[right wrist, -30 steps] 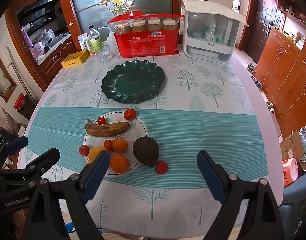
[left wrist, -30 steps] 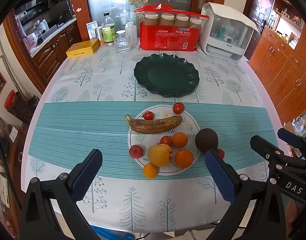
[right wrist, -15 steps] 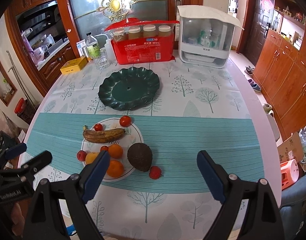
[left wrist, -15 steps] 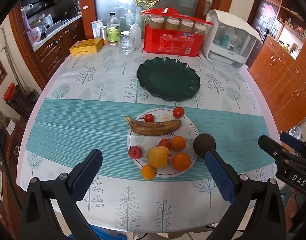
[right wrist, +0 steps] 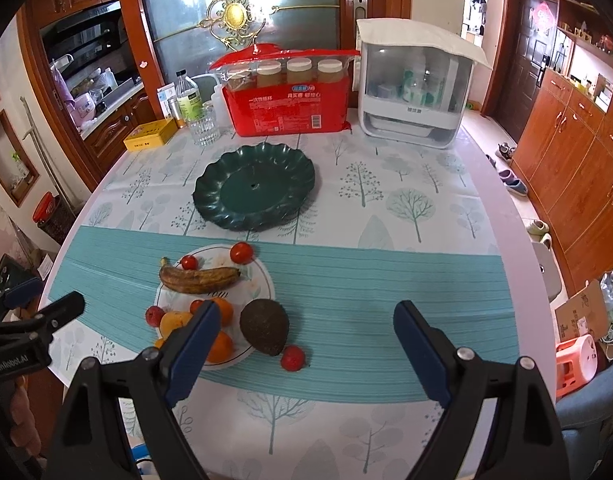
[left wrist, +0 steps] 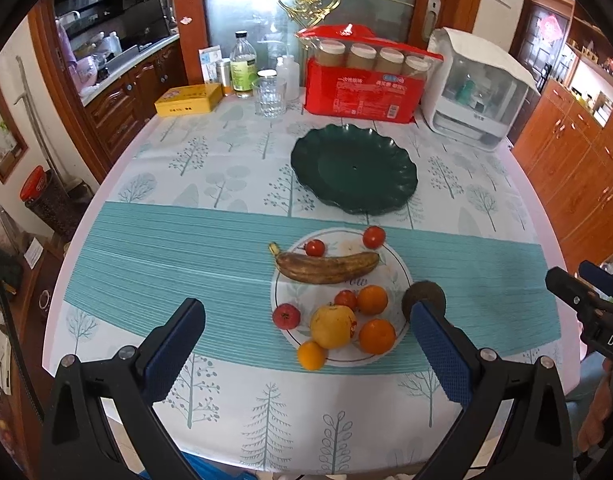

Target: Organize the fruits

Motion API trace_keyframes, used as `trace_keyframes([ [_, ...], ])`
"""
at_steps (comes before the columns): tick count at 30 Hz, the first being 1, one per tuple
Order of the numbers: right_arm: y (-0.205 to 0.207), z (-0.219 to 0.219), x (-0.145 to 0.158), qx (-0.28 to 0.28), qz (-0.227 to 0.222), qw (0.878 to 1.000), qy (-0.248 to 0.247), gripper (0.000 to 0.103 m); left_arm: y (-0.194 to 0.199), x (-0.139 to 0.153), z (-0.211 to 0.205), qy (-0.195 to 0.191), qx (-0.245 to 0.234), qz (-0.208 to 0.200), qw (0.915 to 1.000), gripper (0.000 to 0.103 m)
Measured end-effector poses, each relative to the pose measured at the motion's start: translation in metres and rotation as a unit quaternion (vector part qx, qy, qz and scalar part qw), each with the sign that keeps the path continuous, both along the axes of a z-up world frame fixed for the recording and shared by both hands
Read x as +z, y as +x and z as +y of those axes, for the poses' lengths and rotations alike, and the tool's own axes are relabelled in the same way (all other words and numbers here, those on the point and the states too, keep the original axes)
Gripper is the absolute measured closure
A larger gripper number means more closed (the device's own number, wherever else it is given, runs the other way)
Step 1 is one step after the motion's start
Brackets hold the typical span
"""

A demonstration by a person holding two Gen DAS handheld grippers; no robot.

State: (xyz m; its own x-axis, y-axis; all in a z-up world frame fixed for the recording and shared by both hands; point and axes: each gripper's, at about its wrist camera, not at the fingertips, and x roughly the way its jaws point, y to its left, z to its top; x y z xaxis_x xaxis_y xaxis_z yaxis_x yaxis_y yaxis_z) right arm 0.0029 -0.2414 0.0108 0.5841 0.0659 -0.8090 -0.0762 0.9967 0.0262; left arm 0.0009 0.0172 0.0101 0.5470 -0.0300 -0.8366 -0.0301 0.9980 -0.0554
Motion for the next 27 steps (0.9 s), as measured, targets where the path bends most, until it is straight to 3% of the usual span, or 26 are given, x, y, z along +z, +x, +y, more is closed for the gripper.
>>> trace_keyframes([
  [11, 0.012, -0.011, -0.045, 0.059, 0.038, 0.998, -0.008, 0.026, -0.006, -0.024, 0.006, 0.020, 0.036, -0.015, 0.9990, 0.001],
  [18, 0.014, -0.008, -0.098, 0.105, 0.084, 0.991, -0.016, 0.041, -0.009, -0.085, -0.001, 0.008, 0.036, 0.047, 0.9982, 0.003],
  [24, 0.010, 0.000, -0.131, 0.146, 0.116, 0.982, -0.020, 0.050, -0.010, -0.129, -0.007, 0.014, 0.030, 0.074, 0.9967, 0.008],
  [27, 0.007, 0.007, -0.140, 0.168, 0.119, 0.978, -0.024, 0.051, -0.009, -0.144, -0.004, -0.002, 0.035, 0.084, 0.9958, 0.010],
])
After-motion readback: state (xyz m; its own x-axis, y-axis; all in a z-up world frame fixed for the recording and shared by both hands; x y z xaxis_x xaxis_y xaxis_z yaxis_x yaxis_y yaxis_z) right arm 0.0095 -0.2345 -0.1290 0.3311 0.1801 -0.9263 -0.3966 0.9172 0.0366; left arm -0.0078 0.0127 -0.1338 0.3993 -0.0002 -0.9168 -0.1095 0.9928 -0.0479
